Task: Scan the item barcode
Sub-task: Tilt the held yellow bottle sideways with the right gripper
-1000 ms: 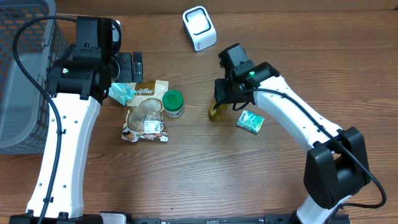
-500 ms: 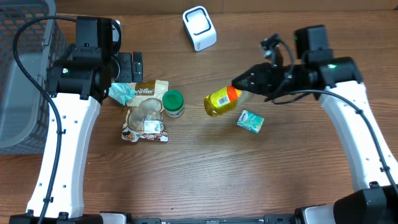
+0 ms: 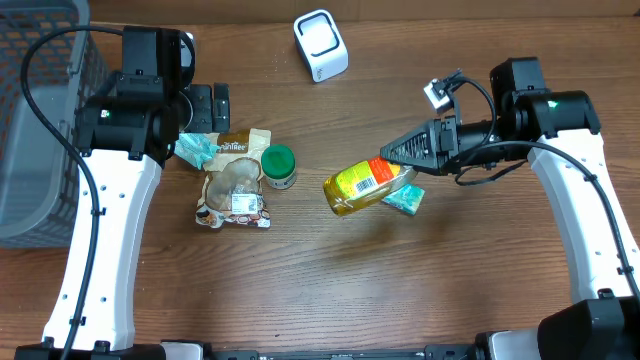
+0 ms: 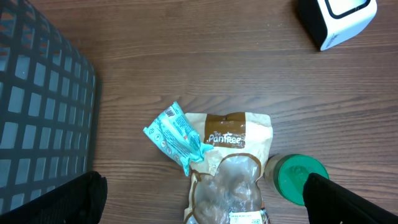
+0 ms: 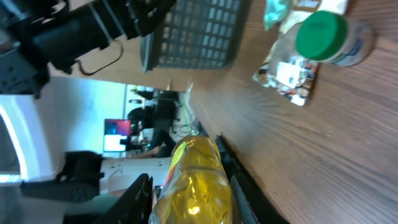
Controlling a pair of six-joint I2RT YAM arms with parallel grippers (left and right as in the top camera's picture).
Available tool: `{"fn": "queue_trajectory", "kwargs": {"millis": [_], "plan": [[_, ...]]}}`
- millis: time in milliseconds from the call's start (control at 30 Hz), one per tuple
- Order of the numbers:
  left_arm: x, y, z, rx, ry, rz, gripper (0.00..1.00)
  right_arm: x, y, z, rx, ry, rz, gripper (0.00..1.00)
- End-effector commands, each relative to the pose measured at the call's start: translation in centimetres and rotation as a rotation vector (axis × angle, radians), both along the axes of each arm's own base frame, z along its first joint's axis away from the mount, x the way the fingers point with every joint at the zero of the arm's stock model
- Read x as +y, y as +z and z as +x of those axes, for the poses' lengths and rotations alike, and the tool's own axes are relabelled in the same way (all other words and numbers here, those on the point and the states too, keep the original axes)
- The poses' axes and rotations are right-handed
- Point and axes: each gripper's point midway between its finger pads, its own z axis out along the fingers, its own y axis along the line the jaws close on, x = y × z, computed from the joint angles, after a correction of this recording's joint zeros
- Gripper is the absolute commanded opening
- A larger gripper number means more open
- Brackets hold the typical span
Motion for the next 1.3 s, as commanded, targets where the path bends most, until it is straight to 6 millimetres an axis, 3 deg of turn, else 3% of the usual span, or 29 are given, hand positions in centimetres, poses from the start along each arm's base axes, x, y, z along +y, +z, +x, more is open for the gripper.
{"fn": "queue_trajectory", "kwargs": {"millis": [0, 267, 900, 1067, 1267], "plan": [[0.3, 0.3, 0.2, -0.006, -0.002, 0.016, 1.00, 0.2, 2.1, -0.5, -0.052, 0.025, 0.095, 0.10], [0.3, 0.3, 0.2, -0.007, -0.002, 0.016, 1.00, 0.4, 3.4, -1.8, -0.085, 0.057, 0.177, 0.07], [0.3, 0.3, 0.2, -0.006, -0.002, 0.016, 1.00, 1.1, 3.6, -2.3, -0.135, 0.093, 0.194, 0.07], [0.3, 0.3, 0.2, -0.007, -0.002, 0.016, 1.00, 1.0, 3.0, -2.1, -0.154, 0.096, 0.157, 0.07], [0.3, 0.3, 0.2, -0.007, -0.002, 0.016, 1.00, 0.6, 0.7, -0.9, -0.239, 0.101, 0.018, 0.06]]}}
